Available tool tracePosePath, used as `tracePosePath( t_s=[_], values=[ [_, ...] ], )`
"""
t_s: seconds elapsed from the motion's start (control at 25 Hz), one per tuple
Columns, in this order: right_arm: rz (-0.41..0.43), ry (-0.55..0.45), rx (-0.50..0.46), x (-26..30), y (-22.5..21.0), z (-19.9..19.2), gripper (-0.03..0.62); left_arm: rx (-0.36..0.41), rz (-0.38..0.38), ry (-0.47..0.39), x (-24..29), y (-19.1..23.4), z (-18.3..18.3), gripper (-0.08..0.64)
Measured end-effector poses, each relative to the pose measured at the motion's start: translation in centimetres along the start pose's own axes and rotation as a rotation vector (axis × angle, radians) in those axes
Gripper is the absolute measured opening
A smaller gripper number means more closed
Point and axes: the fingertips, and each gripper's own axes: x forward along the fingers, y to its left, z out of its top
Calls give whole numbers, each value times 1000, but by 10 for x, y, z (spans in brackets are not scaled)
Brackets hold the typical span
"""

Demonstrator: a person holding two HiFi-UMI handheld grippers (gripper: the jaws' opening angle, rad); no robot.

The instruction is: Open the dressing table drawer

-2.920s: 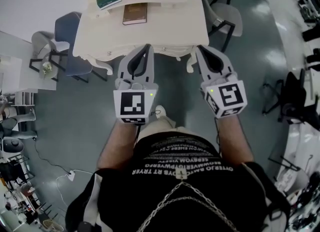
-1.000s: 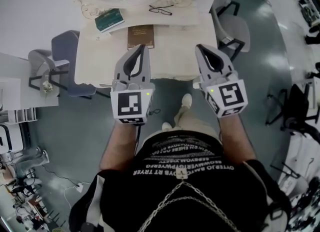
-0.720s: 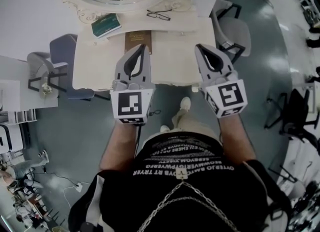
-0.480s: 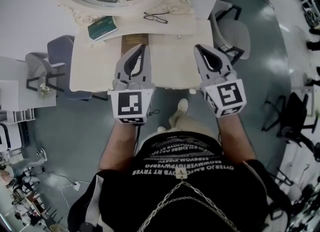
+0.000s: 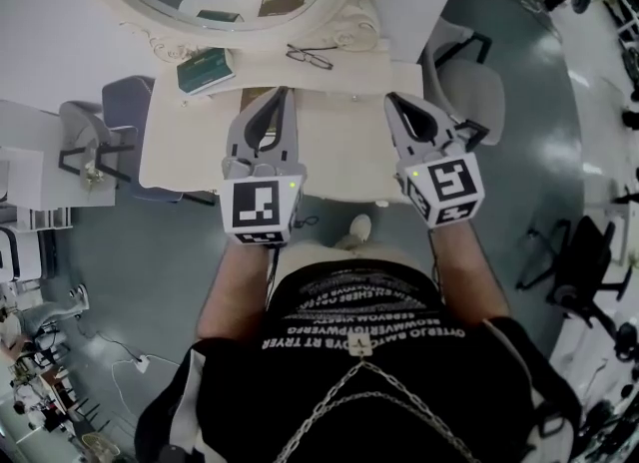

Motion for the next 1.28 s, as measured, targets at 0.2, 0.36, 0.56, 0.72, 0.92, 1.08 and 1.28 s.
tracePosePath(
  t_s=[0.2,0.36,0.56,0.72,0.92,1.08,1.28],
  values=[
    [11,96,8,23,-16,-40,2,-18,29,34,9,1,-16,3],
    [35,178,29,41,-21,-75,2,-24,45,58,16,6,-27,3],
    [49,263,62,63,-20,-115,2,-29,41,83,28,13,-41,3],
    [55,334,104,81,-22,-146,2,-33,6,93,51,16,-48,3],
    [86,437,156,103,-17,-185,3,-44,-33,114,77,22,-61,3],
    [81,486,196,117,-16,-210,3,-72,-41,118,93,33,-68,3],
    [61,555,237,134,-20,-238,5,-60,-66,146,109,42,-84,3]
  ],
)
